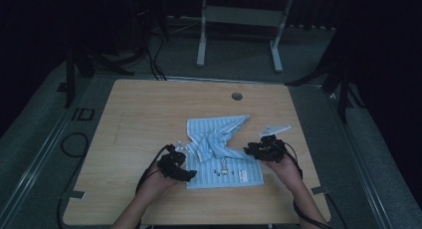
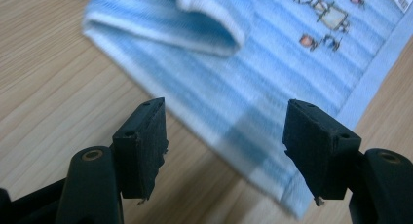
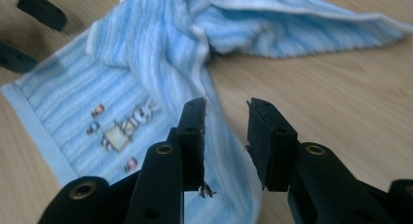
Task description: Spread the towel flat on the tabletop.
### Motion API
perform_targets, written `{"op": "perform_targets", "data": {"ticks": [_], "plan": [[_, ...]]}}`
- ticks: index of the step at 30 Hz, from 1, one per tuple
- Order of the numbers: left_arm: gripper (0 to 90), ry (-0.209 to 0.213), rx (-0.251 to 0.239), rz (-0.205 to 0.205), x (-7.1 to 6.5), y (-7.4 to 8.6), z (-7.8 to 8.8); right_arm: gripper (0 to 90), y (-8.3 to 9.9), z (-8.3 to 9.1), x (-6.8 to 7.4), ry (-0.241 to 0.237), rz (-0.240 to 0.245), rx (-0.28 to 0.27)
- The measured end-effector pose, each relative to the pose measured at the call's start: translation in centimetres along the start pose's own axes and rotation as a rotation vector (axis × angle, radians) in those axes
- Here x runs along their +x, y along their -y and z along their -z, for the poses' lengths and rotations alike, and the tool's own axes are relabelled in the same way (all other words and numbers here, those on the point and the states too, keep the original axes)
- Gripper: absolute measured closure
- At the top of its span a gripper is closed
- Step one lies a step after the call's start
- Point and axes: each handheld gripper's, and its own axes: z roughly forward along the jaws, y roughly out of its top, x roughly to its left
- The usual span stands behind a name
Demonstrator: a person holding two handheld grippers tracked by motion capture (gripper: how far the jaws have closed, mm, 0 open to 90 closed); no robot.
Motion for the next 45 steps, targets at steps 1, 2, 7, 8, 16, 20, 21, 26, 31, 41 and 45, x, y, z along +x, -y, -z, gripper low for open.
{"op": "perform_targets", "data": {"ticks": [1,2,7,8,16,20,21,26,31,41,45], "plan": [[32.4,-0.004,0.001,-0.009,-0.1,-0.5,-0.4,68.3,-0.8,-0.7,0.2,-0.003,0.015,0.011],[32.4,-0.004,0.001,-0.009,-0.1,-0.5,-0.4,68.3,-0.8,-0.7,0.2,-0.003,0.015,0.011],[34.3,0.000,0.010,-0.021,-0.3,-1.9,-1.2,69.1,-2.6,-3.1,0.8,-0.032,0.040,0.060],[34.3,0.005,0.012,-0.021,-0.3,-2.2,-1.4,69.1,-2.6,-3.1,0.8,-0.032,0.040,0.060],[44.3,0.003,-0.010,-0.011,-0.2,-3.5,-3.0,65.6,-4.0,-6.2,1.3,-0.065,0.044,0.111],[53.6,-0.012,-0.009,-0.004,-0.1,-3.9,-3.4,61.2,-4.0,-7.8,1.3,-0.068,0.041,0.155],[56.9,-0.017,-0.020,0.001,0.0,-4.2,-3.4,62.4,-4.0,-8.4,1.4,-0.077,0.038,0.166],[71.1,-0.004,-0.031,0.004,0.0,-4.7,-3.7,78.2,-3.9,-8.7,1.7,-0.102,0.049,0.165],[87.4,0.008,-0.053,0.005,-0.4,-4.7,-3.0,84.7,-3.9,-7.5,2.2,-0.075,0.086,0.147],[87.5,0.022,-0.101,-0.005,-0.3,-4.2,0.5,84.9,-3.6,-1.7,0.4,-0.029,0.061,0.054],[87.5,0.015,-0.126,0.014,0.5,-4.0,2.0,84.8,-3.1,0.7,-0.9,-0.001,0.033,0.020]]}}
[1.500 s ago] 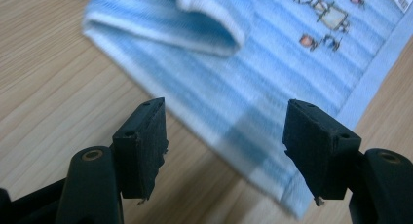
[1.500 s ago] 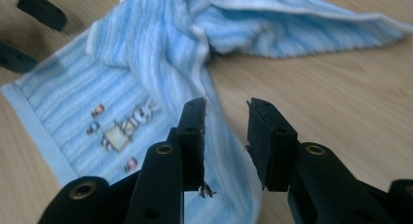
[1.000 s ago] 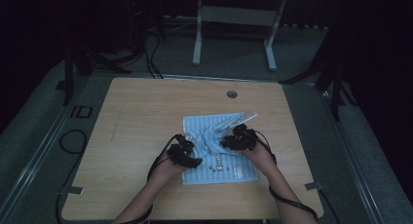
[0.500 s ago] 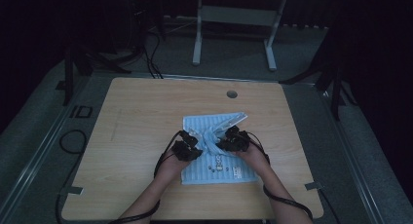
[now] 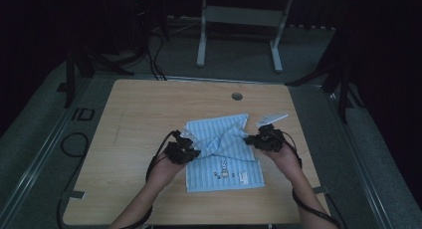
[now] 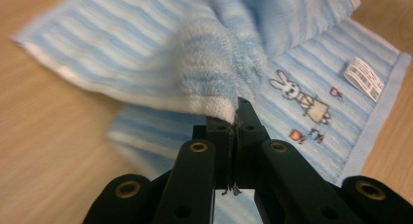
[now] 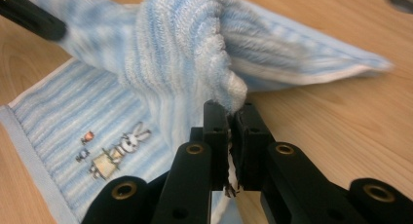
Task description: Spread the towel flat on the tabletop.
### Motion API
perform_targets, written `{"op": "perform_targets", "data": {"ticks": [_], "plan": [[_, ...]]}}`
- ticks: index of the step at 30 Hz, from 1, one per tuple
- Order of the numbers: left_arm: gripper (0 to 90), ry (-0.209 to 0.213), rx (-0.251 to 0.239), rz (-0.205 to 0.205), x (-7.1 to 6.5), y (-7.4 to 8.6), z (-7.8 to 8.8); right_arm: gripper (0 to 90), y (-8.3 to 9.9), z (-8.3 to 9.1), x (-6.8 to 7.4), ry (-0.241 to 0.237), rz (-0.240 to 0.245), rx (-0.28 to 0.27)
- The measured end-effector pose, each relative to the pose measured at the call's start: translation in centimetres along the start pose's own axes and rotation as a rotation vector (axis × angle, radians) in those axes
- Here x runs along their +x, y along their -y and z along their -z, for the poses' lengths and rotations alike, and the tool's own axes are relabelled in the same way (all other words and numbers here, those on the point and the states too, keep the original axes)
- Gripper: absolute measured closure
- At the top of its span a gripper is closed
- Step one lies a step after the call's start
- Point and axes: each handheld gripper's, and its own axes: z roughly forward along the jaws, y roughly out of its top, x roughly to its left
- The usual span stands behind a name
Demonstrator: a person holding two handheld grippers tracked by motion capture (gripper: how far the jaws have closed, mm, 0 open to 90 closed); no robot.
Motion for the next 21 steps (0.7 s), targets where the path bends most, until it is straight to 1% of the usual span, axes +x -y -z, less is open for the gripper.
{"op": "perform_targets", "data": {"ticks": [2,3,5,6,7,8,9,10,11,13,14,15,16,17,18,19,20,21], "plan": [[87.5,-0.010,-0.015,0.016,0.6,0.0,0.6,84.8,0.4,0.9,-0.8,0.007,-0.028,-0.003],[87.4,-0.011,-0.013,0.021,1.0,-0.1,0.8,84.8,0.6,1.2,-1.3,0.012,-0.038,-0.008],[87.3,-0.041,-0.012,0.029,1.6,-0.3,0.9,84.8,0.9,1.7,-2.1,0.015,-0.069,-0.011],[87.3,-0.029,0.000,0.032,2.0,-0.5,0.8,84.8,0.9,1.8,-2.5,0.018,-0.086,-0.009],[87.3,-0.034,-0.001,0.043,2.2,-0.6,0.7,84.8,1.0,1.8,-2.9,0.020,-0.099,-0.007],[87.3,-0.051,-0.006,0.056,2.6,-0.7,0.6,84.8,1.1,1.7,-3.2,0.021,-0.106,-0.002],[87.3,-0.051,-0.006,0.056,2.6,-0.7,0.6,84.8,1.1,1.7,-3.2,0.021,-0.106,-0.002],[87.3,-0.050,0.012,0.059,3.2,-1.0,0.2,84.8,1.2,1.1,-3.9,0.019,-0.144,0.016],[87.2,-0.052,0.027,0.085,4.0,-1.4,-0.5,84.7,1.2,0.8,-4.1,0.017,-0.157,0.029],[86.9,-0.054,0.045,0.094,4.5,-1.7,-1.3,84.3,1.4,0.1,-4.5,0.017,-0.173,0.056],[84.1,-0.066,0.062,0.100,4.8,-1.9,-1.9,82.4,1.6,-0.4,-4.7,0.021,-0.186,0.075],[75.0,-0.084,0.071,0.101,4.8,-1.9,-2.1,77.0,1.7,-0.9,-4.8,0.054,-0.193,0.098],[66.9,-0.102,0.073,0.093,4.8,-1.9,-2.2,72.7,1.9,-1.2,-4.9,0.082,-0.200,0.108],[61.7,-0.110,0.069,0.091,4.6,-1.9,-2.2,67.5,2.1,-1.3,-5.0,0.095,-0.215,0.112],[60.9,-0.105,0.063,0.088,4.4,-1.7,-2.0,62.7,2.3,-1.3,-5.1,0.101,-0.226,0.110],[56.6,-0.111,0.063,0.080,4.3,-1.5,-1.9,59.5,2.6,-1.2,-5.3,0.117,-0.242,0.106],[53.1,-0.127,0.065,0.071,4.2,-1.3,-1.5,56.3,2.8,-1.1,-5.4,0.127,-0.245,0.104],[52.8,-0.135,0.058,0.070,4.1,-1.0,-1.1,55.2,3.0,-0.9,-5.5,0.147,-0.252,0.105]]}}
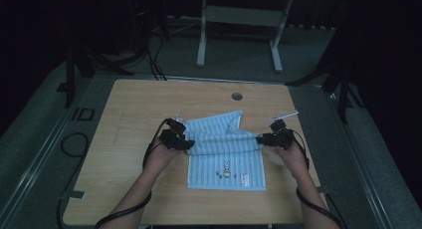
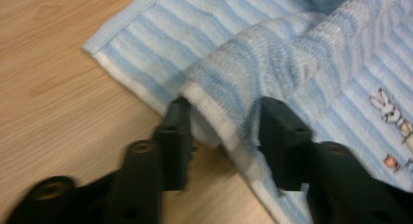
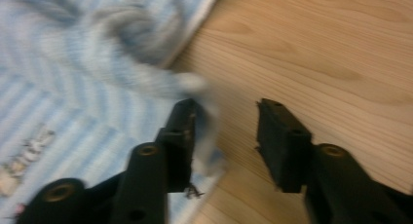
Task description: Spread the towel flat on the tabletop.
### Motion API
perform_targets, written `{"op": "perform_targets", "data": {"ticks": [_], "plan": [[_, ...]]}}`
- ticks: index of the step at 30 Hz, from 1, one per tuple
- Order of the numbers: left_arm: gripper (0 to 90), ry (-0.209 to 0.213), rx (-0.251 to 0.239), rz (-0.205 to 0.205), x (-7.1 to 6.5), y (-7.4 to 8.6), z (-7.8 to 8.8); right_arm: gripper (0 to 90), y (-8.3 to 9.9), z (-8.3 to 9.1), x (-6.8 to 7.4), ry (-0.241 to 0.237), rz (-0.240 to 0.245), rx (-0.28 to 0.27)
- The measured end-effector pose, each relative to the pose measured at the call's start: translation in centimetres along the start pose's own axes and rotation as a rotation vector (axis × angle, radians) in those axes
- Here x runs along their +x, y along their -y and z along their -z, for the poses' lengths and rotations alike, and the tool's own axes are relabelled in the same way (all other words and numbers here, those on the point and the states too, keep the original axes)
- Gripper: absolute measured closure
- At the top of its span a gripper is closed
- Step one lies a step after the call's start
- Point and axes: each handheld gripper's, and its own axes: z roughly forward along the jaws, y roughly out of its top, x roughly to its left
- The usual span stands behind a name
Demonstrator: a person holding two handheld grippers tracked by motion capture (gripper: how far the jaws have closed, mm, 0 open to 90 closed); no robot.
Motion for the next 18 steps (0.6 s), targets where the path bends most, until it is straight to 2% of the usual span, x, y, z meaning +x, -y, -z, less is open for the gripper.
{"op": "perform_targets", "data": {"ticks": [1,4,5,8,11,13,15,16,18], "plan": [[52.6,-0.001,-0.006,0.008,0.0,0.2,0.3,54.8,0.3,0.3,-0.3,0.021,-0.010,-0.003],[49.8,-0.008,-0.019,0.013,0.2,0.9,1.1,53.9,0.9,0.8,-0.6,0.005,-0.027,-0.012],[49.8,-0.007,-0.034,0.022,0.1,1.4,1.6,55.0,1.2,1.0,-0.5,0.004,-0.022,-0.016],[50.0,0.033,-0.057,0.003,-0.7,2.7,2.8,56.8,2.7,1.9,0.7,-0.019,0.030,-0.015],[50.6,0.062,-0.061,-0.047,-2.2,3.9,3.7,57.7,4.2,2.6,2.1,-0.041,0.060,-0.020],[51.2,0.088,-0.064,-0.078,-3.3,4.6,4.0,57.9,5.2,2.8,2.9,-0.074,0.067,-0.019],[52.1,0.121,-0.060,-0.106,-4.3,5.2,4.0,57.9,6.2,2.9,4.0,-0.078,0.099,-0.007],[52.2,0.132,-0.057,-0.112,-4.8,5.5,3.9,57.9,6.6,3.0,4.4,-0.097,0.113,-0.002],[53.0,0.165,-0.043,-0.153,-6.0,6.0,3.7,58.1,7.4,3.0,5.4,-0.130,0.132,0.000]]}}
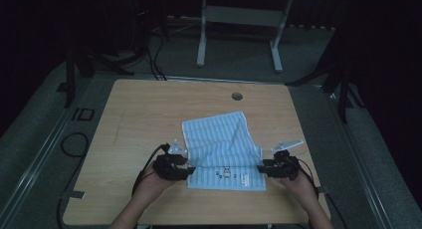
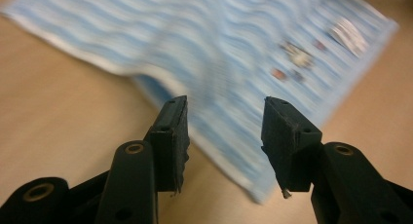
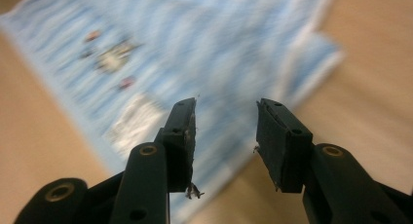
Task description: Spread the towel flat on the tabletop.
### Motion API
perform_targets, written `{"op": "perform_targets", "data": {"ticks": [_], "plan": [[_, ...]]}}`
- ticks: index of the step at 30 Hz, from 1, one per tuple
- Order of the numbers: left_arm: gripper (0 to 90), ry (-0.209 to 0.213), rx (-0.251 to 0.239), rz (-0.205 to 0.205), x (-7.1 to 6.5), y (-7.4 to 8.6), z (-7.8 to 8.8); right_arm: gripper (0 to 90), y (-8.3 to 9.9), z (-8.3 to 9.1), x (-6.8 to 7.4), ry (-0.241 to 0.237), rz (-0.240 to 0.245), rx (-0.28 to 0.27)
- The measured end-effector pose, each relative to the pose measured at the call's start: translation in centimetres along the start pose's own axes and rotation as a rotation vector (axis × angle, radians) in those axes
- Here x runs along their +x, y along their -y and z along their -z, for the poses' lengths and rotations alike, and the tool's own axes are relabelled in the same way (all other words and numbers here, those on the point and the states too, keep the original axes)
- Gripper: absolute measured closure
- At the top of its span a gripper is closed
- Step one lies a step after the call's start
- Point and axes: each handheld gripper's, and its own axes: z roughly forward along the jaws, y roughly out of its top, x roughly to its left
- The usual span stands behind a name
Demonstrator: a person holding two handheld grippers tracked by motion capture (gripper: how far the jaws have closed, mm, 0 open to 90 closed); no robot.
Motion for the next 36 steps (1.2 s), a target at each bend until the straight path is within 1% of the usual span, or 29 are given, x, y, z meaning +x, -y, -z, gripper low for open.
{"op": "perform_targets", "data": {"ticks": [1,2,4,5,6,7,8,10,12,13,15,16,18,19,21,24,27,29,31,32,33,34,35,36], "plan": [[53.1,0.014,0.012,-0.015,-0.5,0.1,-0.3,58.1,0.3,-0.1,0.5,-0.021,0.005,0.002],[53.1,0.024,0.022,-0.031,-0.9,0.3,-0.7,58.1,0.6,-0.2,1.1,-0.030,0.019,0.007],[53.0,0.030,0.047,-0.047,-1.5,0.5,-1.4,58.0,1.1,-0.2,1.8,-0.041,0.038,0.005],[53.0,0.032,0.052,-0.052,-1.7,0.6,-1.7,57.4,1.4,-0.3,2.3,-0.055,0.050,0.006],[52.9,0.041,0.062,-0.052,-1.7,0.6,-2.0,57.1,1.6,-0.3,2.5,-0.049,0.061,0.004],[52.9,0.040,0.072,-0.058,-1.8,0.6,-2.3,56.9,1.9,-0.4,2.8,-0.045,0.063,0.011],[52.8,0.032,0.078,-0.067,-1.8,0.7,-2.6,56.0,2.0,-0.6,3.0,-0.041,0.076,0.025],[52.8,0.032,0.095,-0.059,-1.5,0.7,-3.2,55.1,2.3,-0.9,3.3,-0.021,0.099,0.050],[52.8,0.023,0.108,-0.055,-1.2,0.8,-3.8,55.1,2.5,-1.2,3.5,0.005,0.130,0.069],[52.8,0.023,0.119,-0.053,-1.0,0.8,-4.1,55.1,2.5,-1.3,3.5,0.011,0.135,0.064],[52.9,0.012,0.107,-0.046,-0.5,0.6,-4.5,55.3,2.3,-1.4,3.3,0.014,0.138,0.063],[52.9,0.010,0.109,-0.044,-0.3,0.4,-4.7,55.3,2.1,-1.5,3.2,0.023,0.138,0.061],[52.9,-0.007,0.105,-0.048,0.2,-0.1,-5.1,55.3,1.7,-1.8,2.7,0.031,0.132,0.059],[52.9,-0.011,0.098,-0.040,0.5,-0.4,-5.3,55.2,1.5,-1.9,2.4,0.037,0.131,0.058],[52.9,-0.022,0.100,-0.038,1.1,-1.0,-5.7,55.2,1.0,-2.2,1.9,0.046,0.124,0.058],[52.8,-0.031,0.088,-0.029,2.0,-1.8,-6.3,55.2,0.3,-2.6,1.1,0.056,0.121,0.057],[52.7,-0.042,0.074,-0.016,3.0,-2.5,-6.9,55.3,-0.4,-2.9,0.1,0.064,0.101,0.050],[52.7,-0.047,0.075,-0.014,3.5,-3.0,-7.2,55.3,-0.8,-3.1,-0.5,0.063,0.088,0.047],[51.4,-0.048,0.080,-0.017,3.9,-3.3,-7.4,55.2,-1.1,-3.2,-0.9,0.062,0.077,0.045],[50.3,-0.046,0.090,-0.003,4.1,-3.5,-7.3,54.5,-1.2,-3.3,-1.1,0.062,0.070,0.047],[49.0,-0.044,0.088,0.019,4.1,-3.6,-7.1,53.3,-1.4,-3.3,-1.3,0.063,0.063,0.053],[49.1,-0.040,0.074,0.013,3.9,-3.6,-6.7,52.5,-1.4,-3.2,-1.4,0.053,0.052,0.059],[49.1,-0.027,0.062,0.004,3.6,-3.5,-6.4,52.6,-1.4,-2.9,-1.3,0.040,0.052,0.058],[49.1,-0.020,0.059,-0.014,3.4,-3.4,-6.2,52.6,-1.4,-2.6,-1.2,0.025,0.056,0.047]]}}
